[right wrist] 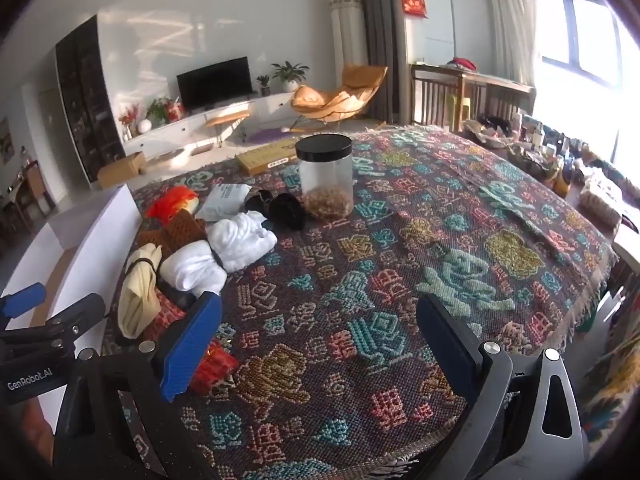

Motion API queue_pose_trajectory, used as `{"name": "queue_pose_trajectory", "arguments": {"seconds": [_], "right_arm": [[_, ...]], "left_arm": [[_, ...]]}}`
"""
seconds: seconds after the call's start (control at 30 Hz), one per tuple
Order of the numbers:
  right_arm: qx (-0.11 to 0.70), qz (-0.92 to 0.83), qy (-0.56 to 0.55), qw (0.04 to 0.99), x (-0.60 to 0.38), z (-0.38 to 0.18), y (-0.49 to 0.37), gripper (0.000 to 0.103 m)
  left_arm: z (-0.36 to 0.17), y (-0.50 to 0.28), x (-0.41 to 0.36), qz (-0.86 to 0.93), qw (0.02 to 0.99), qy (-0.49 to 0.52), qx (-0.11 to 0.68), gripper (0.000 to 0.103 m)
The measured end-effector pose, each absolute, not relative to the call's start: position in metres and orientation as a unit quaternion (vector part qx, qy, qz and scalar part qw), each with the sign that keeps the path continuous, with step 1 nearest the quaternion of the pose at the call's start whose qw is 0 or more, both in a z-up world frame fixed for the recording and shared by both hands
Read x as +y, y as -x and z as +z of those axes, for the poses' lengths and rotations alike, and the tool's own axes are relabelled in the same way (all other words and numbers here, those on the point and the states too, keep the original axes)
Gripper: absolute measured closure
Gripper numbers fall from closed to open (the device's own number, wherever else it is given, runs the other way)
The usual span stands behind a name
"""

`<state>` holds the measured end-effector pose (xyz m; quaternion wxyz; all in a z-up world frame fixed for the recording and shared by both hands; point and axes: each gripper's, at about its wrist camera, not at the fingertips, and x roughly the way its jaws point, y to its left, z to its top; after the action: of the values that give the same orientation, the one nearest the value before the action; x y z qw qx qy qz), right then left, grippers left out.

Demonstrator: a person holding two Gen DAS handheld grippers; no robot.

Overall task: Organize soft objects
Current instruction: 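Move both tools toward the soft items on the blanket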

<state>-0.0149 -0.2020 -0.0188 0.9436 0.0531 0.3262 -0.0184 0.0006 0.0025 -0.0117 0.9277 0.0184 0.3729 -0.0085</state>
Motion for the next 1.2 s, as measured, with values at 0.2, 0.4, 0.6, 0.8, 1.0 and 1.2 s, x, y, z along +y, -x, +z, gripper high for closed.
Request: {"name": "queue_pose_trajectory", "arguments": {"seconds": [0.2,0.4,0.6,0.8,1.0,1.2], "right_arm": [[0.327,-0.018,-0.054,0.943,-0.201,-0.021,0.016,0.004],[0.327,-0.022,-0.058,0.943,-0.203,-0.021,0.017,0.004],[0.33,-0.026,-0.06,0.942,-0.198,-0.029,0.019,0.004],[0.338,-0.016,-0.064,0.939,-0.197,-0.036,0.022,0.004],[0.345,-0.007,-0.061,0.936,-0.195,-0.044,0.028,0.004],[0.355,-0.012,-0.075,0.932,-0.206,-0.058,0.028,0.004]], "left_arm": [[-0.014,0.001,0.003,-0.008,0.925,-0.016,0.379,0.0],[-0.016,0.0,0.002,-0.006,0.923,-0.018,0.383,0.0],[-0.019,0.001,0.002,-0.007,0.922,-0.02,0.386,0.0],[-0.027,0.006,0.006,-0.017,0.921,-0.012,0.39,0.0],[-0.04,0.01,0.008,-0.027,0.912,-0.001,0.409,0.0],[-0.049,0.011,0.003,-0.04,0.905,0.001,0.424,0.0]]}}
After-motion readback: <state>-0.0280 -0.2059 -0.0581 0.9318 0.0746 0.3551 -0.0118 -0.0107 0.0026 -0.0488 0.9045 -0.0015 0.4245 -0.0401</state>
